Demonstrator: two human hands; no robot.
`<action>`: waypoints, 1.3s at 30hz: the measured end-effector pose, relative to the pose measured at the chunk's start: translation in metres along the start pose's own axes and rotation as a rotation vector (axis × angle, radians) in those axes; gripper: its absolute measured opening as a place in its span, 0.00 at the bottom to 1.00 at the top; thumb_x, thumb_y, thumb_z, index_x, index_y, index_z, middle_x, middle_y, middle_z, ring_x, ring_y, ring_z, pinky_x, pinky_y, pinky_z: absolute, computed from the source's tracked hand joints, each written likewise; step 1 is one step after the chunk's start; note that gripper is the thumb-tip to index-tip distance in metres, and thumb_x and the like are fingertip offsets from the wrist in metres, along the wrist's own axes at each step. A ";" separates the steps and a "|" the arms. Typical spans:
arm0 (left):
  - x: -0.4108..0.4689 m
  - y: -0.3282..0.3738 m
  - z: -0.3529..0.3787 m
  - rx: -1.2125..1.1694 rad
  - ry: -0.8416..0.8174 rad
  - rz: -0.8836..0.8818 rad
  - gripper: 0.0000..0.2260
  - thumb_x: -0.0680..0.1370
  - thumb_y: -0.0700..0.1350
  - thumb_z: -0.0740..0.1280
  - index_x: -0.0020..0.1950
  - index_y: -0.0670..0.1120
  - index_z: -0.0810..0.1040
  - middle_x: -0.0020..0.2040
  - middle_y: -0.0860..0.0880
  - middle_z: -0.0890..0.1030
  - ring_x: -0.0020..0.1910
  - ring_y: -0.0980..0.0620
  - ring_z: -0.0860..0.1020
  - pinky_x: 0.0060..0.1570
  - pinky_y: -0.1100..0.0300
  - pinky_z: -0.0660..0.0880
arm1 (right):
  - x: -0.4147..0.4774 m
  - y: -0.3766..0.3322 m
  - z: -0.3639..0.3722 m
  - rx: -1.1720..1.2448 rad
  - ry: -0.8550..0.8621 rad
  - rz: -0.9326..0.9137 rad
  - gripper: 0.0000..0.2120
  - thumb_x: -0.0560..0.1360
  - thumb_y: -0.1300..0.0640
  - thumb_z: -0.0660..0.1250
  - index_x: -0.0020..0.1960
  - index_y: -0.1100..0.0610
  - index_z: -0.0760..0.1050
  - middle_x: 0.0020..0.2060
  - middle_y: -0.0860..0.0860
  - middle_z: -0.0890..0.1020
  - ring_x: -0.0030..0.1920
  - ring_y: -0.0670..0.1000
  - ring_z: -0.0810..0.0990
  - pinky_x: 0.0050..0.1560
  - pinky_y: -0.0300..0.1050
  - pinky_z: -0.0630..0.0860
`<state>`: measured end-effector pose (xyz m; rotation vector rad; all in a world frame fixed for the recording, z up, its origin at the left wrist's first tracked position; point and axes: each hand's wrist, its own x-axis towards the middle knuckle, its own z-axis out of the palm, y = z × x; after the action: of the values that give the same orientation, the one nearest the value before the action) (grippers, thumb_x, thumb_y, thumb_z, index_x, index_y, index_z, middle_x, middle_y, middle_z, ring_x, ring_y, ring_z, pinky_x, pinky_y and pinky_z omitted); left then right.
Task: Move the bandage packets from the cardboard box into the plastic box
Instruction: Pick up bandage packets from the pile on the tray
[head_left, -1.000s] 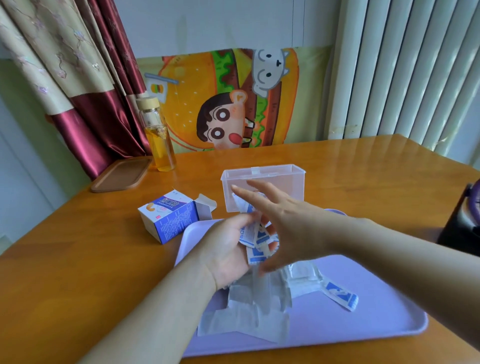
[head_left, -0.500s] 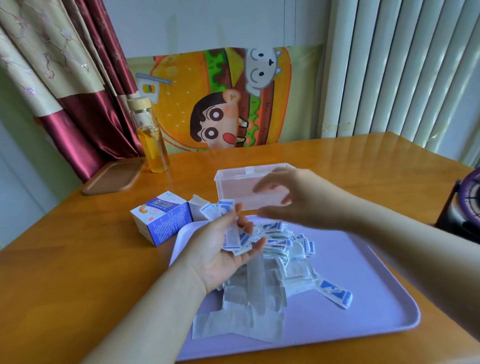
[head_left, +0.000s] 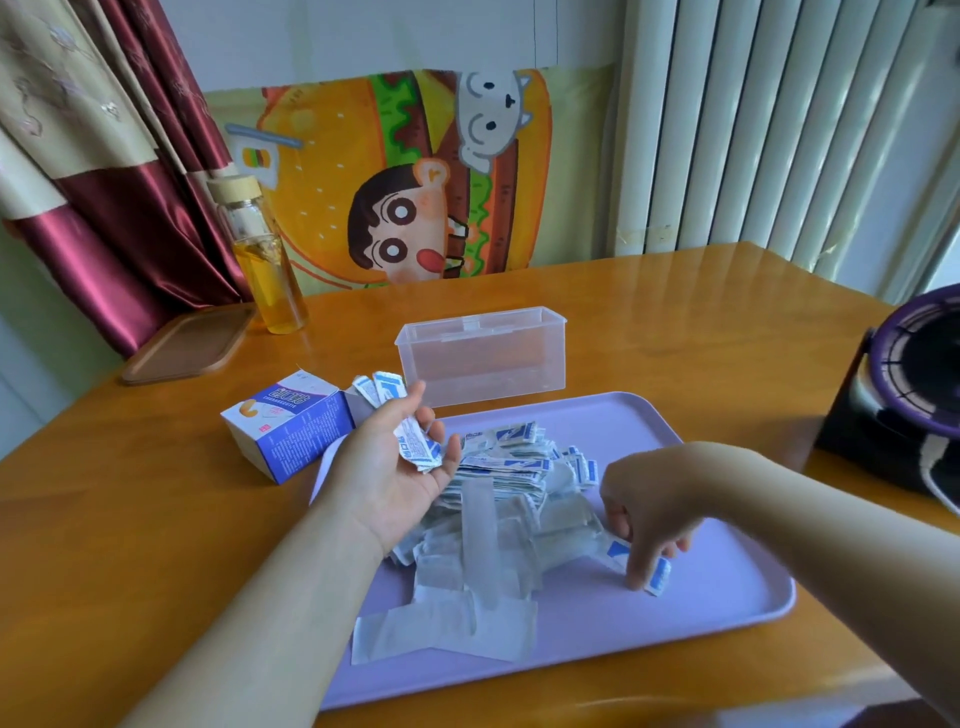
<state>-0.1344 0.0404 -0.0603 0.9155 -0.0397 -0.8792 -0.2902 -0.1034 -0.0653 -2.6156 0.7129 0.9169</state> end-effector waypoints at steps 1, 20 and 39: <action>0.001 -0.001 0.000 -0.010 0.005 -0.002 0.09 0.78 0.42 0.64 0.58 0.47 0.76 0.38 0.50 0.72 0.36 0.56 0.72 0.36 0.58 0.72 | 0.001 0.002 -0.001 0.025 -0.019 -0.013 0.13 0.67 0.49 0.75 0.39 0.56 0.75 0.26 0.48 0.76 0.28 0.45 0.77 0.28 0.32 0.72; -0.011 -0.014 0.015 -0.092 -0.078 -0.091 0.17 0.72 0.58 0.65 0.49 0.45 0.76 0.33 0.50 0.72 0.27 0.56 0.75 0.29 0.64 0.78 | -0.048 -0.023 -0.079 0.603 1.003 -0.338 0.06 0.71 0.52 0.71 0.44 0.51 0.75 0.28 0.46 0.80 0.29 0.48 0.74 0.30 0.38 0.69; -0.032 -0.018 0.015 0.374 -0.361 -0.165 0.09 0.78 0.38 0.58 0.49 0.43 0.79 0.48 0.40 0.77 0.49 0.46 0.77 0.44 0.55 0.72 | -0.011 -0.060 -0.014 0.035 0.808 -0.656 0.56 0.62 0.43 0.77 0.73 0.36 0.38 0.74 0.42 0.44 0.70 0.48 0.62 0.57 0.36 0.67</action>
<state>-0.1729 0.0467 -0.0532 1.1061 -0.4577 -1.2076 -0.2588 -0.0543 -0.0419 -2.8381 -0.0306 -0.3516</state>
